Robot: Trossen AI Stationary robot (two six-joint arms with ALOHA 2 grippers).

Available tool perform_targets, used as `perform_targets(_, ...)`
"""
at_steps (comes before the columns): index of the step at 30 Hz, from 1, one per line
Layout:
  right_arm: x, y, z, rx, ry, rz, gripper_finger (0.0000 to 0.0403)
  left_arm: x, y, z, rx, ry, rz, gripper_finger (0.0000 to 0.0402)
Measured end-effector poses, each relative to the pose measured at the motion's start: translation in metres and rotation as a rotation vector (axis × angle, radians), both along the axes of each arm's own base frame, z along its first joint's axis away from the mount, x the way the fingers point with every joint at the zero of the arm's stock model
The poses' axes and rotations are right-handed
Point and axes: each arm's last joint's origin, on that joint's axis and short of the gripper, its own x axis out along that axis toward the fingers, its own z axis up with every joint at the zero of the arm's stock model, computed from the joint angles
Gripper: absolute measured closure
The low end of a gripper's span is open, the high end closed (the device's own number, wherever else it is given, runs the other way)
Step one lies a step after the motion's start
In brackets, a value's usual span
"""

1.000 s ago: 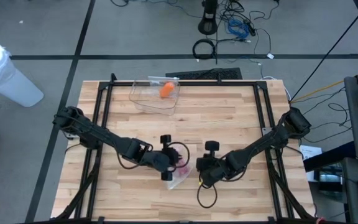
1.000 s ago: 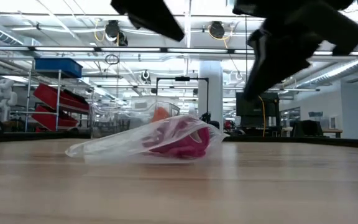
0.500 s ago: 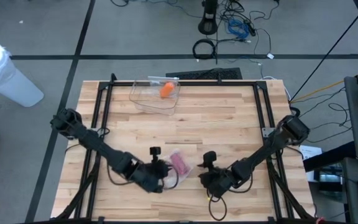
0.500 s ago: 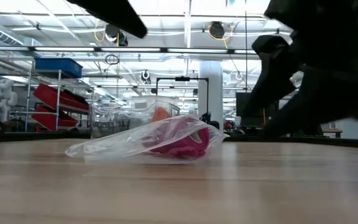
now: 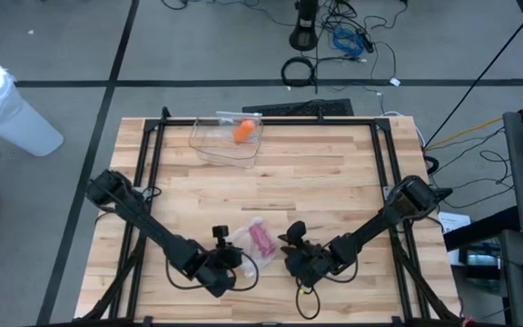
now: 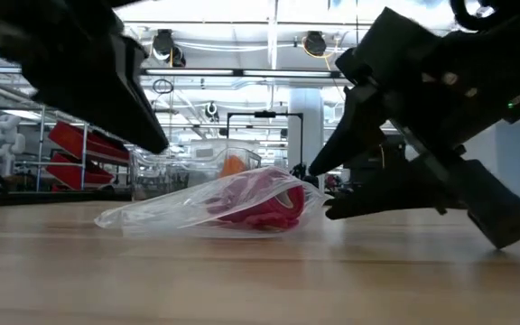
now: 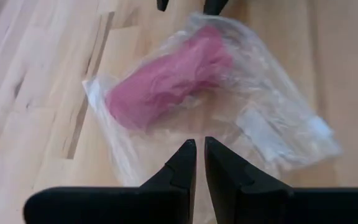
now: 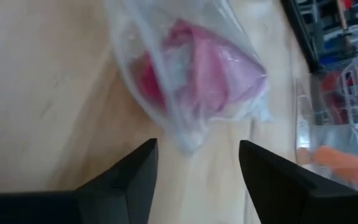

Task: Roll bandage
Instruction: Close the transparent zip bag

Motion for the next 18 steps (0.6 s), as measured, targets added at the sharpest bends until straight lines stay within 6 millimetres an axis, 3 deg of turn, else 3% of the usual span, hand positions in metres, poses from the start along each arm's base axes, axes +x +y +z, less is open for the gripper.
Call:
perform_targets(10,0.014,-0.016,-0.001,0.133,0.025,0.04,0.0197,0.021,0.017,-0.041,0.049,0.072,0.08,0.0362)
perform_targets(18,0.019,-0.017,0.001,0.153,-0.027,0.03,0.0228,0.028,0.025,-0.049,0.017,0.101,0.097,0.0362)
